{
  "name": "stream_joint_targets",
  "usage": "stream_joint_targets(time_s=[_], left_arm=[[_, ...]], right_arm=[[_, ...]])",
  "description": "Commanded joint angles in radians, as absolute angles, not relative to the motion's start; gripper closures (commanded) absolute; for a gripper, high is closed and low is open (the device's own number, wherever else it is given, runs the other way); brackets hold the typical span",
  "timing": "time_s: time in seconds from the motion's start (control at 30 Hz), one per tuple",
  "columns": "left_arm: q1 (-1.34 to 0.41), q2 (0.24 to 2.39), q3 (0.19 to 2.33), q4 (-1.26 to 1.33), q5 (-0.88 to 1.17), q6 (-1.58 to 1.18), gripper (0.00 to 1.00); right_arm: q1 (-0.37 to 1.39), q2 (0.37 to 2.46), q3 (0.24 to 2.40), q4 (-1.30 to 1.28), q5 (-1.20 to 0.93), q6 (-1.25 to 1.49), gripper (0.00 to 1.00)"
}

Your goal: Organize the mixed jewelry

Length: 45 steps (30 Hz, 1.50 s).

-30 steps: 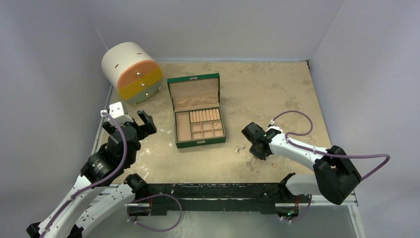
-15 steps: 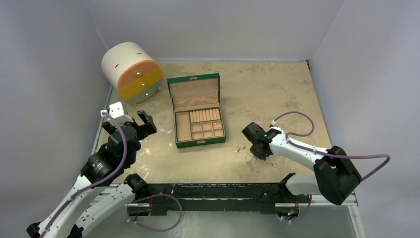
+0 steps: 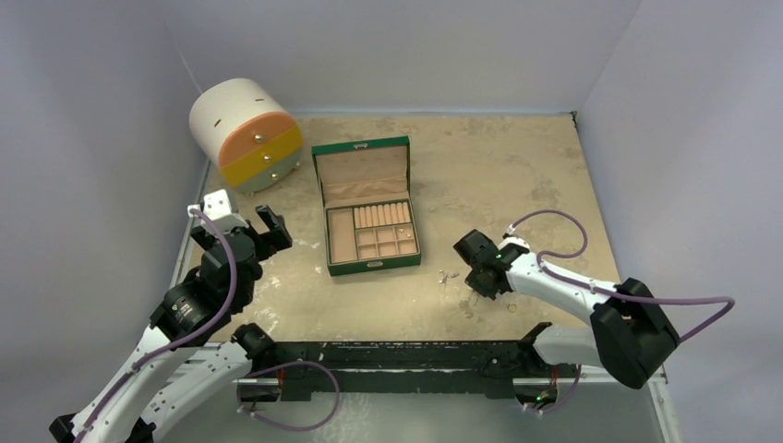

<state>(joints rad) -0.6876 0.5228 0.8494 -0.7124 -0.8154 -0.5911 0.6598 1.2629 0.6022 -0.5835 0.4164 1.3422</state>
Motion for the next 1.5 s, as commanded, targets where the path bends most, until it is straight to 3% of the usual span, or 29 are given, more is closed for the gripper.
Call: stream_joint_targets(time_s=[0.0,0.37,0.63,1.07,1.47], left_arm=[[-0.685,0.529,0.852,-0.671,-0.809,-0.588,0.03],[-0.684,0.570,0.903,-0.667,-0.689,-0.603,0.03],[-0.684,0.606,0.926,-0.635,-0.468,-0.660,0.07],[-0.684,0.677,0.798,-0.437,-0.054,-0.803,0.21],[-0.685,0.715,0.643,-0.171,0.246,-0.892,0.39]], right_arm=[[0.655,1.191,0.576,-0.578,0.421,1.296,1.00],[0.657,1.076,0.614,-0.440,0.404,0.903,1.00],[0.669,1.050,0.672,-0.274,0.218,0.616,1.00],[0.910,1.146,0.962,-0.328,0.176,0.467,1.00],[0.979,1.208,1.101,-0.316,-0.032,0.470,1.00]])
